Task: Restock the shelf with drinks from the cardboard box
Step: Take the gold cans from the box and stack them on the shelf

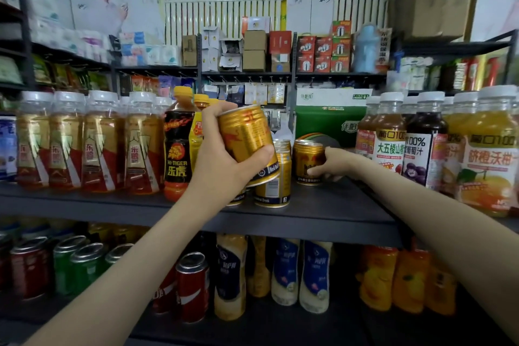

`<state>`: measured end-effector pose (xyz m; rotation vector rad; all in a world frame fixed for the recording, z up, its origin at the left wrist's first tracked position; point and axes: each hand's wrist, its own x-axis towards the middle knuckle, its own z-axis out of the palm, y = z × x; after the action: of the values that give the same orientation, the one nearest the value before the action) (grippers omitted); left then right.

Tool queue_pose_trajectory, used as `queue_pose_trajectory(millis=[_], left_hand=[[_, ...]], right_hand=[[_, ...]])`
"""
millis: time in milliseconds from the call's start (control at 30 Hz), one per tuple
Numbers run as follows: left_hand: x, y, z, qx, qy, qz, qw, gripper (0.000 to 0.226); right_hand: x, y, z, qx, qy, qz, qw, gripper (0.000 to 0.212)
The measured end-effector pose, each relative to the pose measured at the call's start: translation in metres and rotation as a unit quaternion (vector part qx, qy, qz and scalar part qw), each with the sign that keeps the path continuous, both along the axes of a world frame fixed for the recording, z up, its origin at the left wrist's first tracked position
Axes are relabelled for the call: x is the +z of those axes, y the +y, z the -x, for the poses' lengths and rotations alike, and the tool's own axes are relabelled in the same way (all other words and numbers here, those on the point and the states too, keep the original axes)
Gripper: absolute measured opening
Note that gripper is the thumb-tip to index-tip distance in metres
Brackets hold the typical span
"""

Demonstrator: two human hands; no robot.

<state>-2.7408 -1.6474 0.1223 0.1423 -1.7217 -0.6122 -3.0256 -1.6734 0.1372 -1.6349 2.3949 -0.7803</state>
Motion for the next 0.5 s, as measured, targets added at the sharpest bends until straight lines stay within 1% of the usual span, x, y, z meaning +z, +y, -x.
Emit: queue_pose_trajectory(millis=[267,367,400,433,500], left_hand=[[0.002,-0.003,0.007,-0.008,-0.007,0.006,1.0,0.064],[0.007,-0.005,0.001,0.0,-0.023,0.007,1.0,0.065],[0.008,-0.005,-0.001,0.003,-0.03,0.007,1.0,0.066],[0.009,-0.005,-0.001,0.007,-0.035,0.01,0.999,0.067],[0.009,-0.004,0.001,0.016,-0.046,0.024,0.999,0.067]], right_hand=[[-0.005,-0.002,-0.011,-0.022,0.058,0.039,0.997,0.048],[-0.003,0.002,-0.015,-0.038,0.067,0.041,0.996,0.057],[-0.001,0.005,-0.017,-0.045,0.06,0.063,0.995,0.062],[0.002,0.011,-0.022,-0.049,0.049,0.109,0.992,0.064],[0.011,0.026,-0.036,-0.035,0.014,0.234,0.971,0.057]])
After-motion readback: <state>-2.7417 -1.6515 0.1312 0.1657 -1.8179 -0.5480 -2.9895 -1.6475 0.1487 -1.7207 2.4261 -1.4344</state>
